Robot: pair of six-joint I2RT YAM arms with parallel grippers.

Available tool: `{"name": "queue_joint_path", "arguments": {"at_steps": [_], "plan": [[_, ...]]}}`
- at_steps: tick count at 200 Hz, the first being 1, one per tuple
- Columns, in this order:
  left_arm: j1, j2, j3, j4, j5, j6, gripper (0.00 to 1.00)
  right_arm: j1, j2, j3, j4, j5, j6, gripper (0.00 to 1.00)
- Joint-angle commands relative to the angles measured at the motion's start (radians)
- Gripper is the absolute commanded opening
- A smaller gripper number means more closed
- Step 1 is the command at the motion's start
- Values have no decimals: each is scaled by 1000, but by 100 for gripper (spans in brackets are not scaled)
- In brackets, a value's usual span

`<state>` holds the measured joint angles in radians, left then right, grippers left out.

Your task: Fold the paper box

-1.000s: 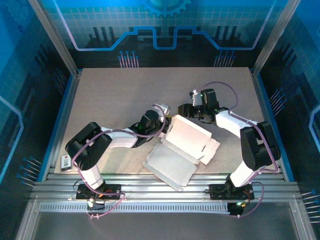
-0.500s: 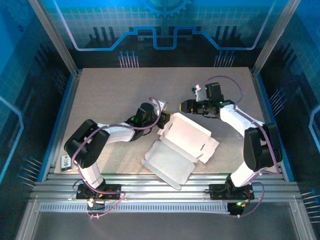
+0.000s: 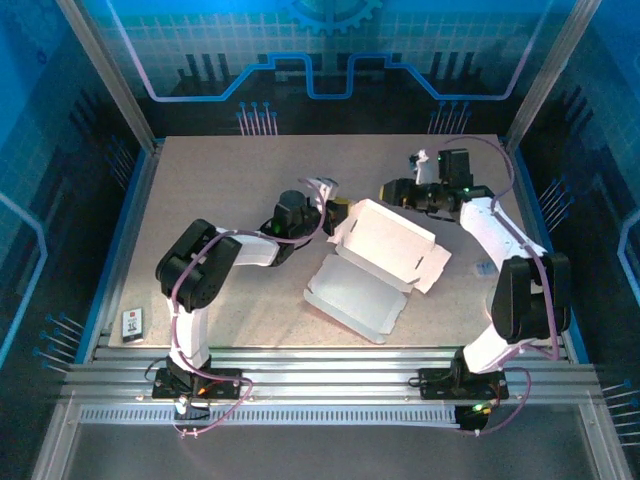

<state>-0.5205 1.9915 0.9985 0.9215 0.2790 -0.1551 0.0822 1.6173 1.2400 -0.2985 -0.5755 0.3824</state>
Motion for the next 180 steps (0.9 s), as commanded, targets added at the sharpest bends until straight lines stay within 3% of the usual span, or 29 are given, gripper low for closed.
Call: {"name": "queue_joint_path", "arguments": {"at_steps": [1, 55, 107, 180], "plan": [[1, 20, 6, 171, 26, 24, 0, -22, 39, 56, -22, -47, 9, 54], [1, 91, -35, 438, 28, -45, 1, -29, 144, 147, -56, -80, 5, 54], [0, 83, -43, 398, 25, -29, 2, -28, 207, 157, -96, -161, -25, 51], [-1, 116, -40, 422, 13, -47, 0, -2, 195, 32, 51, -224, 19, 51]]}}
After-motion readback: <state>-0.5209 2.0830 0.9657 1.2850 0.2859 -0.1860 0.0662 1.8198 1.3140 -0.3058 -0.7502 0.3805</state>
